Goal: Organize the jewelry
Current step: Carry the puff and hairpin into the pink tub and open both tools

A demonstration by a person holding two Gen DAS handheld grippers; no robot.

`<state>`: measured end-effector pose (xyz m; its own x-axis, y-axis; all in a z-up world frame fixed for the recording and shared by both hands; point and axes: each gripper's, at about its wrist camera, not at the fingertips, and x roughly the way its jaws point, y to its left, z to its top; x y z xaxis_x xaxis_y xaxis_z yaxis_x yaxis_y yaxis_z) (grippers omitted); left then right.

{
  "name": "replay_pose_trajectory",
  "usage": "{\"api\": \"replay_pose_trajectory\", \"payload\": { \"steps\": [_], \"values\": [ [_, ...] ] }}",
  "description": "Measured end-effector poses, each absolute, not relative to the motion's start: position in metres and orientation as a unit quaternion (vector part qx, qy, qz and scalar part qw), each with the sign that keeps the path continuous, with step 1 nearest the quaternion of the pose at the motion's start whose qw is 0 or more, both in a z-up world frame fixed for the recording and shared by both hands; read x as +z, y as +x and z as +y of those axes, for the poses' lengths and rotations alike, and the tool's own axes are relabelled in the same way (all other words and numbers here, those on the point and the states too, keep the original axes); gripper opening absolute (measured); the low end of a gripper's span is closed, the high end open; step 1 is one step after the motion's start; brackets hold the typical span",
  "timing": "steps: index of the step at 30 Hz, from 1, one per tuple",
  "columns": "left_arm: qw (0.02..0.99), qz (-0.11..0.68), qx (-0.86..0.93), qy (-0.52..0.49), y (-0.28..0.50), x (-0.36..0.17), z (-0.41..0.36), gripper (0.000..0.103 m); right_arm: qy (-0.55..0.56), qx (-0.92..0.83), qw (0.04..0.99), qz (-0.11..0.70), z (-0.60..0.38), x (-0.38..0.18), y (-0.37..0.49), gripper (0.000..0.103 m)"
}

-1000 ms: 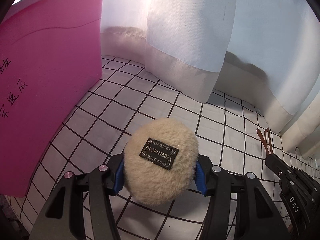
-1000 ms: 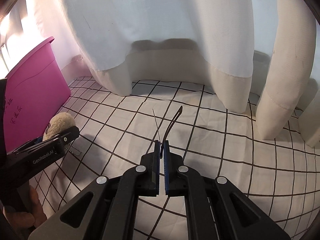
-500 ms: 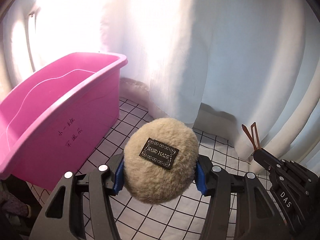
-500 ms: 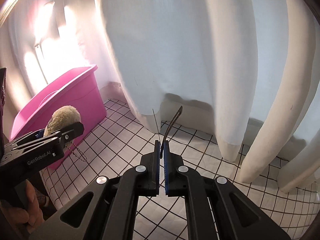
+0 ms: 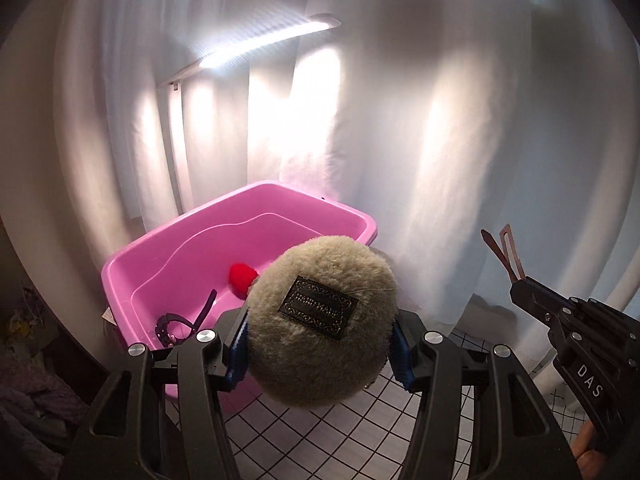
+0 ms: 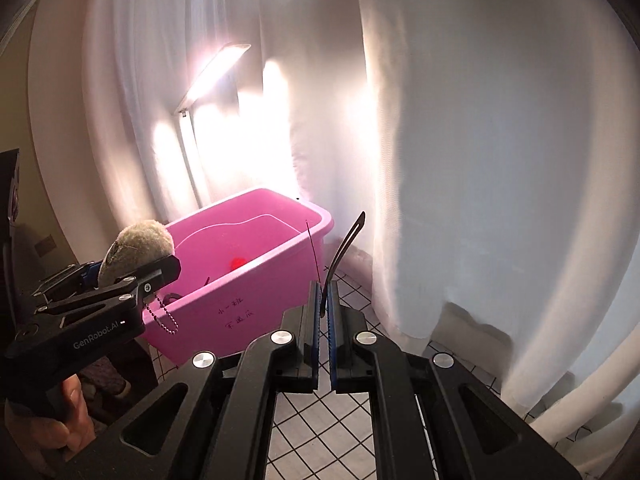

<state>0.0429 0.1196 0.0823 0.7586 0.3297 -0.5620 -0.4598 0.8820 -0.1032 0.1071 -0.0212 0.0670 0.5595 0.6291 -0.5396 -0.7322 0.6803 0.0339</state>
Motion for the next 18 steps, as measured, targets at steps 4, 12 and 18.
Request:
{"api": "replay_pose_trajectory", "payload": {
  "steps": [4, 12, 18],
  "values": [
    [0.928, 0.269, 0.226, -0.120, 0.035, 0.089, 0.159, 0.054, -0.100, 0.405, 0.872, 0.255, 0.021, 0.081, 0.102, 0.004],
    [0.923, 0.271, 0.241, -0.128, 0.036, 0.083, 0.238, 0.055, -0.106, 0.422, 0.859, 0.269, 0.099, 0.085, 0.110, 0.004],
    [0.916, 0.284, 0.247, -0.143, 0.040, 0.070, 0.281, 0.055, -0.115, 0.429, 0.844, 0.302, 0.151, 0.073, 0.129, 0.004]
  ]
}}
